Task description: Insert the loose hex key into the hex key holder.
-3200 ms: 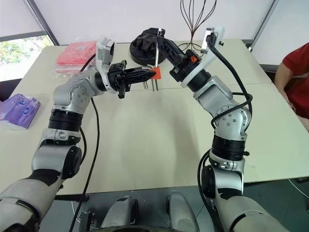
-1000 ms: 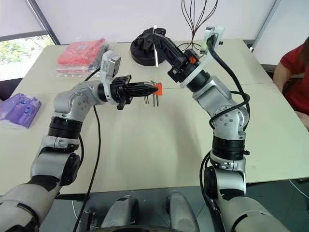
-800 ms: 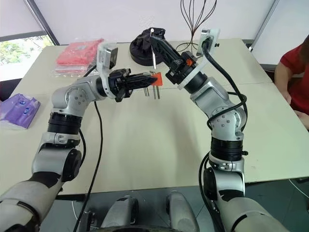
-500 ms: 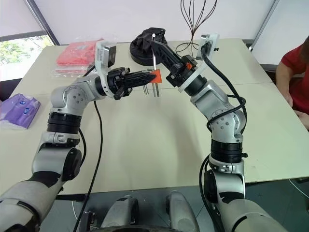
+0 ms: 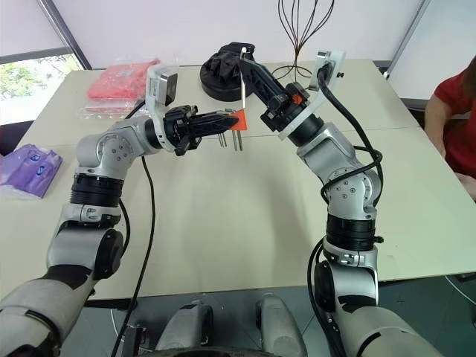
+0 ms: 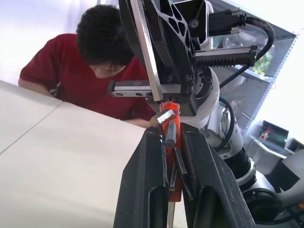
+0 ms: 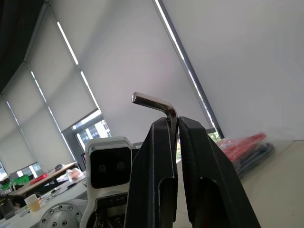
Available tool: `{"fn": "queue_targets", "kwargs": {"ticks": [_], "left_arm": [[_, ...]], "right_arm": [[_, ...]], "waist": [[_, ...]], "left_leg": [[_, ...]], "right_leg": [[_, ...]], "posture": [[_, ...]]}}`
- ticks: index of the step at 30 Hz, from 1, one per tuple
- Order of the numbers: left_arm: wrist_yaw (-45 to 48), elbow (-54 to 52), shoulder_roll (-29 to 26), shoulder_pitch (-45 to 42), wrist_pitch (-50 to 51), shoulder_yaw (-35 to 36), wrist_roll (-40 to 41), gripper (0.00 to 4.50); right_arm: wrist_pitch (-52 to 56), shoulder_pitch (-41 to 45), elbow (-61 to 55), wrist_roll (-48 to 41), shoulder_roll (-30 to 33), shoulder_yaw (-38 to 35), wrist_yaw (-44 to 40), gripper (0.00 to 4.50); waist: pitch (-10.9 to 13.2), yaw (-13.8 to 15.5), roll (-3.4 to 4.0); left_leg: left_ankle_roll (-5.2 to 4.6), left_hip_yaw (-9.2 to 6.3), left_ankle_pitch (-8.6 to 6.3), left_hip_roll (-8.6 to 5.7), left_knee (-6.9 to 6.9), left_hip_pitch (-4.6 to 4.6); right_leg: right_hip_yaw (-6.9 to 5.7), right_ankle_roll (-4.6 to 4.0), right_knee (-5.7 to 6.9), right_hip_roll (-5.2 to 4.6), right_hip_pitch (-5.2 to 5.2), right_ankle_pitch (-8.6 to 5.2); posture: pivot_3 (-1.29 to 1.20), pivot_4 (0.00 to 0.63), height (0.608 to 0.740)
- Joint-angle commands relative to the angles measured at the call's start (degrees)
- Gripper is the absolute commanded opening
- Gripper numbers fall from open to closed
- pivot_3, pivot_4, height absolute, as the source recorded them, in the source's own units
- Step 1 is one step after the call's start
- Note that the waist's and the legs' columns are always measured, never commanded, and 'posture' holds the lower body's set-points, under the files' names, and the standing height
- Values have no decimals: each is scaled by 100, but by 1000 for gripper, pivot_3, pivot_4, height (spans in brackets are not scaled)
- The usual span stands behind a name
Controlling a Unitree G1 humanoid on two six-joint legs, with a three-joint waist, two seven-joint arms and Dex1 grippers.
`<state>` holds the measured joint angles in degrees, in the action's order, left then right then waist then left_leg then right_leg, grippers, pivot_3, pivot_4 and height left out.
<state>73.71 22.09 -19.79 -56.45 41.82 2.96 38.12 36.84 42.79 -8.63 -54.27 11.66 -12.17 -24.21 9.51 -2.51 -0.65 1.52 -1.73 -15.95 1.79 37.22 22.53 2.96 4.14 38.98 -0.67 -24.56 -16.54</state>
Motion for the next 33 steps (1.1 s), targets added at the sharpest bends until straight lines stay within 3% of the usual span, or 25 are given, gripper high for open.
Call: {"fn": "queue_targets", "kwargs": {"ticks": [1,33], "left_arm": [[35,-110,-1,-87,-108,51,34,0],[-185,40,102,-241,-122,286,165,0]], "right_arm": [[-50,60,-210,-117,-39,-32,18,17],[-25,-192,-253,-121,-37,78,-8,17]], "waist": [[0,-1,0],[0,0,0]], "left_leg": [[0,0,0,0,0,0],[0,0,0,0,0,0]], "right_leg": [[0,0,0,0,0,0],[0,0,-1,0,0,0]], "posture": [[0,150,740],[0,150,740]]}}
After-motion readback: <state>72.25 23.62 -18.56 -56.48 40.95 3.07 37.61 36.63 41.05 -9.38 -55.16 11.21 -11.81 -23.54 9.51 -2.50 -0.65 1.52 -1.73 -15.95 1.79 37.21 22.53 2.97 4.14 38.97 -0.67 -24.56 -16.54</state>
